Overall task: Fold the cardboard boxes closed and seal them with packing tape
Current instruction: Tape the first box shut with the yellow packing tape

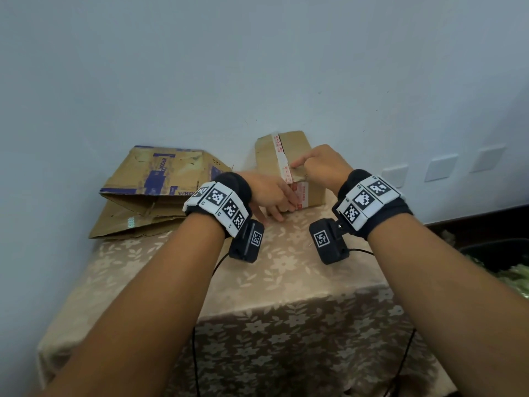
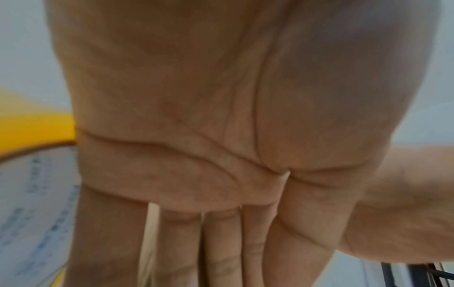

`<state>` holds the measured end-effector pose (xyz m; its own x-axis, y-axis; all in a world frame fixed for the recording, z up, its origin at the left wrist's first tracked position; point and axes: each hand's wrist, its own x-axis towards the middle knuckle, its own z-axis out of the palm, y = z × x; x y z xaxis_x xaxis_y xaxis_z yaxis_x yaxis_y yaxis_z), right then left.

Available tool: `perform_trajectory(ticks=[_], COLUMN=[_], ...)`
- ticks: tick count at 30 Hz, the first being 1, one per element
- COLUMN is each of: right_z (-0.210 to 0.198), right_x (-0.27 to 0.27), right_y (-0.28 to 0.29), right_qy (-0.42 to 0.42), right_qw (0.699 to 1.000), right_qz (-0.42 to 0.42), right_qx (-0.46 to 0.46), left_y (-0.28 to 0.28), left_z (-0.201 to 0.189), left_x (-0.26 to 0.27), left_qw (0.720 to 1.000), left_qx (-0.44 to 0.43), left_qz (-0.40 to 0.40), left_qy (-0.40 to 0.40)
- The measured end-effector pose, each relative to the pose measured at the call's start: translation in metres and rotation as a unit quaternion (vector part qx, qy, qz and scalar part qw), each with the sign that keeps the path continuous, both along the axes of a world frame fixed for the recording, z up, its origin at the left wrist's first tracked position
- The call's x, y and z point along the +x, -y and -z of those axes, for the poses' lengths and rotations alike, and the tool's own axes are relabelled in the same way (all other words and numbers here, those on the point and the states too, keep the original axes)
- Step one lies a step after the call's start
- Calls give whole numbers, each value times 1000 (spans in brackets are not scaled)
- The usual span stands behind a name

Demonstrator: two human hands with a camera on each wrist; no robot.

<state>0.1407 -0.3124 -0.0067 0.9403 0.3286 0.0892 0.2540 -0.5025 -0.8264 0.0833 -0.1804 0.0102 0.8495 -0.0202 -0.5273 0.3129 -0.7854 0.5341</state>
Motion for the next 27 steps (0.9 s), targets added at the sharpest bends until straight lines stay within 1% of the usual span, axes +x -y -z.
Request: perform_trajectory(ticks=[3,7,8,11,14,16,19,21,23,25,27], right_z=[0,0,0,-1,-2,1,9,18,29,38,39], right_x=[-1,-1,-2,-4,-4,-1,7,18,36,46,43], right_y=[1,0,0,-1,0,0,-6,-13,-19,-22,-20], right_qy=[-7,-7,-6,-6,-13,-23,-25,-19,-30,-25,-12], right_qw=[1000,1000,1000,1000,1000,1000,997,995,993,990,987], right_qz=[6,11,10,8,6,0,-27,-29,-9,-1,-4], right_qx=[7,16,13,4,-6,-21,-63,-94,-113,-142,-162], left_y=[2,0,-1,-4,-4,-4,-13,-18,-19,-18,-17], left_z=[-1,-1,-2,-9,-15,-22,-27,-26,-22,-21,-21], left_x=[1,0,0,0,-2,-6,-9,-8,-7,-7,-9], left_qw=[1000,993,993,999,996,992,974,965,967,977,985], left_qx=[-13,-65,-63,-36,-56,-66,-57,-48,-21,18,50], left_qz=[-13,-40,-38,-29,-61,-73,-93,-100,-82,-46,-13], left_qy=[11,93,89,26,33,79,199,239,239,207,167])
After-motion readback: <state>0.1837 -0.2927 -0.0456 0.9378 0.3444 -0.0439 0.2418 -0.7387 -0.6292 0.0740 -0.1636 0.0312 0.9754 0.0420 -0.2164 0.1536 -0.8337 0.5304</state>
